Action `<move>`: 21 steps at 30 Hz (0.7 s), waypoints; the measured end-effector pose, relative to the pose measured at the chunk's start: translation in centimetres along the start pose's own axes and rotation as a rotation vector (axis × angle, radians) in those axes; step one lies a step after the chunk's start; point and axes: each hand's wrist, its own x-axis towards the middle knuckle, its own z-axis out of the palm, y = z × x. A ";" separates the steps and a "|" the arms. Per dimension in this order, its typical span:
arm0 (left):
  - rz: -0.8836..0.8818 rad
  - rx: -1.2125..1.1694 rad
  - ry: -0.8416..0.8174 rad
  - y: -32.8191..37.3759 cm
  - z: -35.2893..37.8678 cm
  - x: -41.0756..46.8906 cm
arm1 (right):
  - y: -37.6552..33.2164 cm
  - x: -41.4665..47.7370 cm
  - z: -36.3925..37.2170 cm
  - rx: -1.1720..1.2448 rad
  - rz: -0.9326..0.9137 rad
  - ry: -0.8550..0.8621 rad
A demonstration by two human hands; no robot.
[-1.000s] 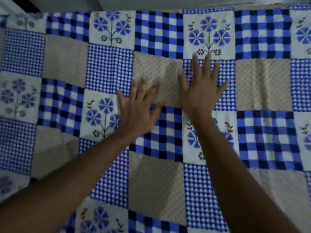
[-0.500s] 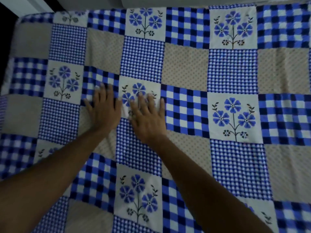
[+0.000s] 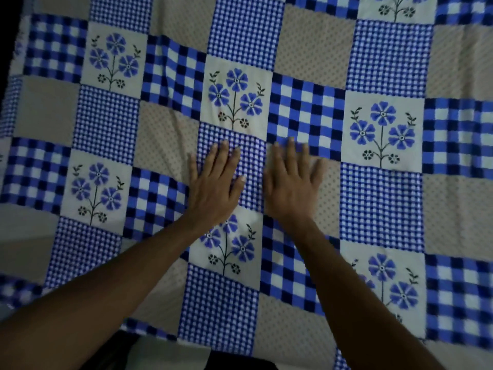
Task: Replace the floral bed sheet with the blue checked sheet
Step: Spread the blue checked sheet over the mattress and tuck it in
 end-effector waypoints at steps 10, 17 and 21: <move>-0.060 0.068 -0.058 -6.6 -1.1 -15.3 | -11.2 -19.6 4.6 0.195 -0.236 -0.130; -0.099 0.125 0.006 -8.2 -1.0 -23.0 | -10.3 -27.1 3.5 0.419 -0.386 -0.185; -0.049 0.011 0.078 -6.7 -1.3 -23.4 | -4.6 -22.8 0.7 0.228 -0.030 0.059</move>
